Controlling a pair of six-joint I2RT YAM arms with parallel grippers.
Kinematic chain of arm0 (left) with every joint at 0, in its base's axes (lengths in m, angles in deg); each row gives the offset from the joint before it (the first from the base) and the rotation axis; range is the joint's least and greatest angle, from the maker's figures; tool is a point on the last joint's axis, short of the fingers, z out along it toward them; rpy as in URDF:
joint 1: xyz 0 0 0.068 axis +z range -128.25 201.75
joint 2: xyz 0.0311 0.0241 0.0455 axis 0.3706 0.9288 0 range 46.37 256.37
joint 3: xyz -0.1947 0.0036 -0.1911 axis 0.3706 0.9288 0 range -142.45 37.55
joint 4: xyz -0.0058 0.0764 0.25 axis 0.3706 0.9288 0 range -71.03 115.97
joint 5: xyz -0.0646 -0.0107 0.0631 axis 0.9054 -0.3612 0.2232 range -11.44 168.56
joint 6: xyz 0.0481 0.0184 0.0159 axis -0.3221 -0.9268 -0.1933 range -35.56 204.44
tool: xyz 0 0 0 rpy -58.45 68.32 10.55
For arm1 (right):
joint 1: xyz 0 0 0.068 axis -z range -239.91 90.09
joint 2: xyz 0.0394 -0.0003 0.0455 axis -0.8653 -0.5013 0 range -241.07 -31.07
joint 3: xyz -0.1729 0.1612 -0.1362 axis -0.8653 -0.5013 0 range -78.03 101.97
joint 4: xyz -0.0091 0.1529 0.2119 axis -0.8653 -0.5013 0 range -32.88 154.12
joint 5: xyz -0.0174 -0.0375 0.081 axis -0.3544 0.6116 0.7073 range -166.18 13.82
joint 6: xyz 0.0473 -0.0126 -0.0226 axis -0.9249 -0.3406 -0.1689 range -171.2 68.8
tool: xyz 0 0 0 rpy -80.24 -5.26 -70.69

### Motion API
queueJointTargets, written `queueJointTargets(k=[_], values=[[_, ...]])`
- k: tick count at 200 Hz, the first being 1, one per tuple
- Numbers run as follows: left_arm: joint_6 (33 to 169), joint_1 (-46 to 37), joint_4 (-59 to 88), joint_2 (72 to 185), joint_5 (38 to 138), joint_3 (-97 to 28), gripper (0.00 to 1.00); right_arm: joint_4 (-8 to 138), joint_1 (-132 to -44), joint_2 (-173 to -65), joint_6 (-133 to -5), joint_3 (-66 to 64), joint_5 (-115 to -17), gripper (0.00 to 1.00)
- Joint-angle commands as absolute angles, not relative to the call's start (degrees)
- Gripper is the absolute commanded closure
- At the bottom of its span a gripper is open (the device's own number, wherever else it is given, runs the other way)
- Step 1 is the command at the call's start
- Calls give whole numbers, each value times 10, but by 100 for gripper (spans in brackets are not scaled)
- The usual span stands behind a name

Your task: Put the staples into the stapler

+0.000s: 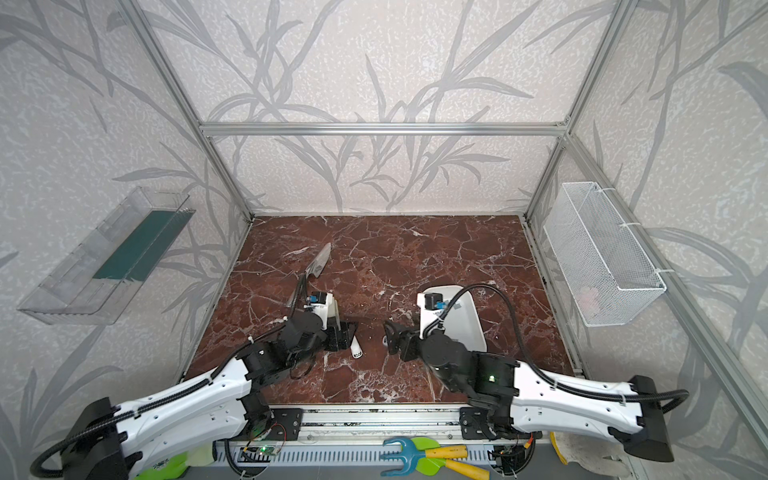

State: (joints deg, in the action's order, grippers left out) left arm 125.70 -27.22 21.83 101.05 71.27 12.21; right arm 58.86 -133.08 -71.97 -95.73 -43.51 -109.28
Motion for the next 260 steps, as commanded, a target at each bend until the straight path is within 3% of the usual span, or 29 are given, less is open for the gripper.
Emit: queueJointTargets(k=[1, 20, 54, 142, 168, 195, 216, 260], values=[[1333, -296, 112, 1064, 702, 117, 17, 536, -1329, -634, -965, -470, -1040, 10], [1350, -339, 21, 1115, 665, 126, 17, 524, -1329, -565, -953, -488, -1029, 8], [1368, -395, -4, 1190, 602, 92, 15, 495, -1329, -507, -950, -505, -1028, 5], [1419, -447, -159, 1392, 622, 58, 16, 496, -1329, -544, -960, -505, -1017, 3], [1417, -447, -175, 1431, 630, 45, 19, 456, -1328, -532, -957, -509, -1063, 1], [1416, -447, -166, 1438, 621, 42, 27, 425, -1328, -497, -958, -523, -1110, 1], [1409, -447, -164, 1437, 598, 43, 42, 407, -1328, -466, -958, -535, -1134, 1], [1403, -444, -174, 1453, 598, 39, 59, 391, -1328, -428, -951, -550, -1148, 1]])
